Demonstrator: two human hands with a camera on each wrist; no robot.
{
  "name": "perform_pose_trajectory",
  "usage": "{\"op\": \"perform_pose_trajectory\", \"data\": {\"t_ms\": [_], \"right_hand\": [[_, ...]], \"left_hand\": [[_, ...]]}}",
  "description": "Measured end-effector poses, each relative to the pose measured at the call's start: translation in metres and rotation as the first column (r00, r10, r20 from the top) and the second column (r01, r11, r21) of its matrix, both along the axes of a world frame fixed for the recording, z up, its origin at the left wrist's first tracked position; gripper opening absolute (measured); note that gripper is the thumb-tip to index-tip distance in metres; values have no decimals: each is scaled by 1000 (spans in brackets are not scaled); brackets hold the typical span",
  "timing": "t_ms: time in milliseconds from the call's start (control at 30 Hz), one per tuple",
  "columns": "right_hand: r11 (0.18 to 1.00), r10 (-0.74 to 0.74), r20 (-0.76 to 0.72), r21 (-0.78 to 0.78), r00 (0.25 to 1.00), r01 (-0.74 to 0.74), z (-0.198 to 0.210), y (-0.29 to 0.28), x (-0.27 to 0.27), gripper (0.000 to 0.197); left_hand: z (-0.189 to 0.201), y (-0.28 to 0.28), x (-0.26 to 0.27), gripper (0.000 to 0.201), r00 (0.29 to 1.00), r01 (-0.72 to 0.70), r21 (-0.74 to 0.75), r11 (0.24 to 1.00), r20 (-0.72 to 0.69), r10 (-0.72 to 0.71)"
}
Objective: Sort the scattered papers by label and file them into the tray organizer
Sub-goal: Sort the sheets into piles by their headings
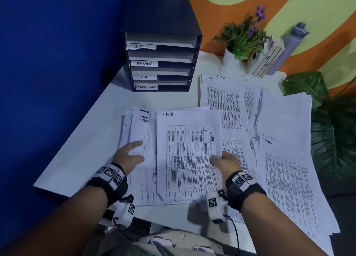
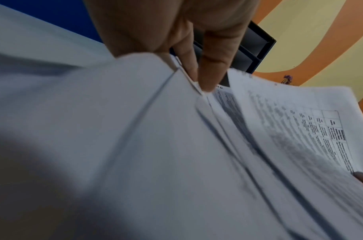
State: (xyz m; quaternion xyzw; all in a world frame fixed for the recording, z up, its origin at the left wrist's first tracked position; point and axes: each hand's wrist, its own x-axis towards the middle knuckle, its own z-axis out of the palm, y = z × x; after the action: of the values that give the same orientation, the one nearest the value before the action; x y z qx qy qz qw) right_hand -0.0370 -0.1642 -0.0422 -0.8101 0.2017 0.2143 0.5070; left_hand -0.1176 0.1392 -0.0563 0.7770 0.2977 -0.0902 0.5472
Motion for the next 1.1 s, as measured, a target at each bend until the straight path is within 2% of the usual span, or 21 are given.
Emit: {"op": "perform_pose_trajectory", "data": {"t_ms": [33,100,267,433,500,567,633,700,833,933,967,1033,1100], "right_hand": [[1000,11,-13,4,1000,-11,1,1,-1,13],[1000,29,-12,5,999,-29,-1,1,-1,2],[999,5,23,-36,1000,-4,-1,1,3,2],[988,134,49,-80,990,-130,6,6,7,9],[988,150,51,-56,987,-147,6,8,5,14],[990,138,51,-34,989,-137,5,10,4,29],[988,146,45,-60,988,-144,4,9,4,30],[990,127,35,-68,991,-124,0,6,5,20],[995,30,57,-95,998,-24,-7,-8,8,18],[996,-31,60,-79,998,36,-9,-15,10,21],[997,-35,62,-67,997,40,-8,-16,9,22],[999,-33,53,-41,998,35,-8,-16,8,24],[1000,-6,25,19,1000,6,-5,-12,6,19]], "left_hand": [[0,-1,-1,56,1000,13,-4,1000,-15,-13],[-1,-4,-2,65,997,70,20,997,-45,-69],[0,-10,-2,77,997,48,-8,999,-63,-48],[-5,-16,5,55,995,-4,-108,994,-97,-7],[-5,-20,8,43,993,-24,-54,998,-114,18],[-2,-20,10,26,993,-25,38,999,-112,29],[-1,-19,10,50,995,-12,112,994,-99,23],[2,-19,9,57,996,-28,172,985,-73,41],[-1,-16,7,39,995,-43,242,969,-73,63],[-3,-12,6,23,995,-23,229,973,-87,44],[-3,-13,5,21,996,-32,201,979,-71,48],[0,-19,4,33,997,-56,126,990,-36,61],[2,-25,4,35,999,-39,83,996,-23,41]]}}
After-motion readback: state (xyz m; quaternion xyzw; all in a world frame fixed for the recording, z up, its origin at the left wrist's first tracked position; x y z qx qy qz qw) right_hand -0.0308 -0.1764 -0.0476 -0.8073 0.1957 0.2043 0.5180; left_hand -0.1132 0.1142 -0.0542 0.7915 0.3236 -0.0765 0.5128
